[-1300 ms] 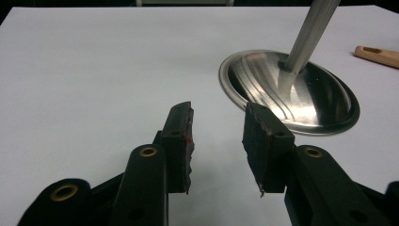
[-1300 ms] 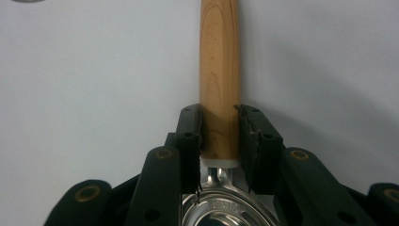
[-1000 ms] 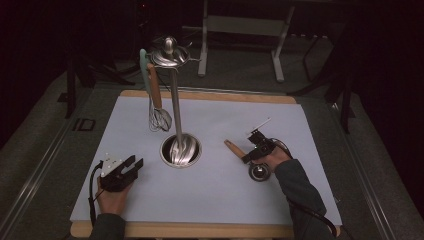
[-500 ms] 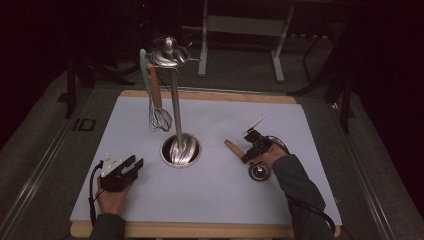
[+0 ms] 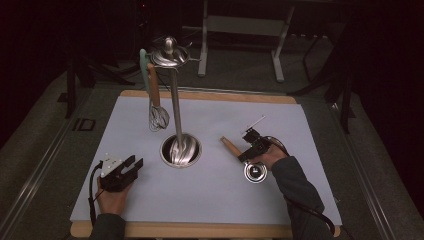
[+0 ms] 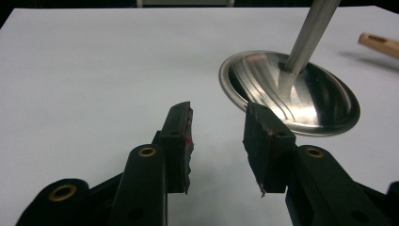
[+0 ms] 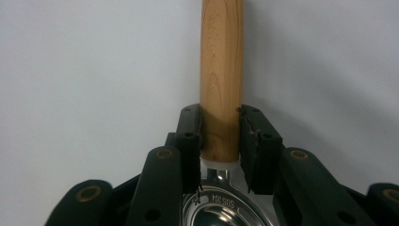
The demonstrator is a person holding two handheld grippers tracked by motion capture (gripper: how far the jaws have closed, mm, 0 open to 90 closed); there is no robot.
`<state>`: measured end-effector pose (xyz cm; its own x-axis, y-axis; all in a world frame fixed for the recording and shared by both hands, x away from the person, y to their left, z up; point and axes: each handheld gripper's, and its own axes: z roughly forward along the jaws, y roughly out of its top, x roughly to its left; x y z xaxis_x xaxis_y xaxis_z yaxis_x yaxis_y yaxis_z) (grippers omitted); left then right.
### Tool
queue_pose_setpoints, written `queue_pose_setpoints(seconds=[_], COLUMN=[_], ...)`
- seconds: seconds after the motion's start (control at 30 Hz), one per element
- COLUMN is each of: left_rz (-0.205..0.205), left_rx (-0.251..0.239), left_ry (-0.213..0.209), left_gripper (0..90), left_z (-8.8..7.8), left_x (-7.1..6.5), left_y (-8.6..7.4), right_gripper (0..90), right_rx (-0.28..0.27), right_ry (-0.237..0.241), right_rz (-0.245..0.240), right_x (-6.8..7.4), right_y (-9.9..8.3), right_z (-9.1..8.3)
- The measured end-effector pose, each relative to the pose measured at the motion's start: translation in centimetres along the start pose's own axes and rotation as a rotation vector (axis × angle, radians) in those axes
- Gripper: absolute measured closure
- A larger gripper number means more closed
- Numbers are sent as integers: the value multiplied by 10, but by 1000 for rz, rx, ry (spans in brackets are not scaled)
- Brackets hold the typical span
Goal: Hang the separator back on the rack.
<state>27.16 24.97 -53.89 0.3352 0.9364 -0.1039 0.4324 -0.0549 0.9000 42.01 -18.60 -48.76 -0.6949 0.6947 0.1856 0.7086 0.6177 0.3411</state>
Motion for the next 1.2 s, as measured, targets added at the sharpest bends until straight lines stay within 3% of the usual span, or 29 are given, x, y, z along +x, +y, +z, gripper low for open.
queue_pose_setpoints(seconds=[1.2], left_rz=[1], left_rx=[0], left_ry=[1], left_gripper=[621], left_z=[0], left_x=[0], left_y=[0], right_gripper=[711], right_rx=[-347], right_ry=[154], right_rz=[-42], right_x=[16], right_y=[-10], right_z=[-37])
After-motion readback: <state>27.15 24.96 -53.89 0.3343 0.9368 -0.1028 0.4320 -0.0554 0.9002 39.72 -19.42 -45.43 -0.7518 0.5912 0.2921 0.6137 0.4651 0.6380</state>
